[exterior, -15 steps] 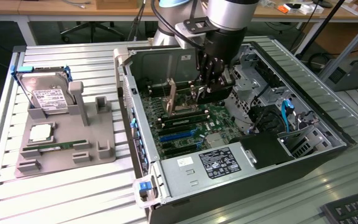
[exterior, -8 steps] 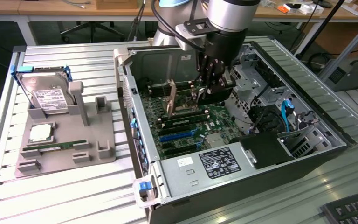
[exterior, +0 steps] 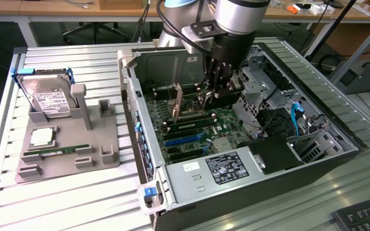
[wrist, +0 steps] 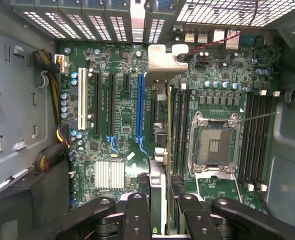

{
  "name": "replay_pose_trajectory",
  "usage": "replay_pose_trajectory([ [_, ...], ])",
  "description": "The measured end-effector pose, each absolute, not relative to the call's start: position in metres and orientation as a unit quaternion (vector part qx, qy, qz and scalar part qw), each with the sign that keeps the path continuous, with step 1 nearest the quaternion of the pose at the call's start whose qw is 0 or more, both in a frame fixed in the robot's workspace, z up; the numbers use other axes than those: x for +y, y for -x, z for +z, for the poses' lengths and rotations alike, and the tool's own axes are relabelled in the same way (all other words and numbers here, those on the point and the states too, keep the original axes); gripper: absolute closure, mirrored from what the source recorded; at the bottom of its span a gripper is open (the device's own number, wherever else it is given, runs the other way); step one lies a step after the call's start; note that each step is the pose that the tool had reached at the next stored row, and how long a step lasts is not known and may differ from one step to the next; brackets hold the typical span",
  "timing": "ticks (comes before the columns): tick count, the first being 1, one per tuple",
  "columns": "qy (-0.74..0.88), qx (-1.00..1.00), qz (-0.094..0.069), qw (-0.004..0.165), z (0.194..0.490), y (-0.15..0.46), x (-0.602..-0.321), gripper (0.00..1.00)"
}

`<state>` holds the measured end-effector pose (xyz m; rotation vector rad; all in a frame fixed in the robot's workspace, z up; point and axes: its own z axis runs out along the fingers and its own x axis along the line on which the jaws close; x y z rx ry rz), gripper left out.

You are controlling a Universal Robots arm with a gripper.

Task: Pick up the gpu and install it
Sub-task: 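Insert the gpu into the slot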

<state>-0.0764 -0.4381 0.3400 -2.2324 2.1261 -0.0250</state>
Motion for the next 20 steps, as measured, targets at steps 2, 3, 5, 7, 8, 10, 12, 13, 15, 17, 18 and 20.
replay_pose_trajectory([
  [2, 0.724, 0.689, -0.008, 0.029, 0.3398, 0.0765, -0.4387, 0.73],
  [3, 0.724, 0.689, -0.008, 0.029, 0.3397, 0.0766, -0.4389, 0.73],
  [5, 0.724, 0.689, -0.008, 0.029, 0.3394, 0.0768, -0.4394, 0.73],
  [7, 0.724, 0.689, -0.008, 0.029, 0.3392, 0.0771, -0.4399, 0.73],
  [8, 0.724, 0.689, -0.008, 0.029, 0.3391, 0.0773, -0.4401, 0.73],
  [10, 0.724, 0.689, -0.008, 0.029, 0.3387, 0.0778, -0.4406, 0.73],
  [12, 0.724, 0.689, -0.008, 0.029, 0.3384, 0.0780, -0.4411, 0.73],
  [13, 0.724, 0.689, -0.008, 0.029, 0.3383, 0.0782, -0.4414, 0.73],
  [15, 0.724, 0.689, -0.008, 0.029, 0.3381, 0.0783, -0.4420, 0.73],
  [17, 0.724, 0.689, -0.008, 0.029, 0.3377, 0.0784, -0.4427, 0.73],
  [18, 0.724, 0.689, -0.008, 0.029, 0.3376, 0.0784, -0.4430, 0.73],
  [20, 0.724, 0.689, -0.008, 0.029, 0.3373, 0.0784, -0.4434, 0.73],
])
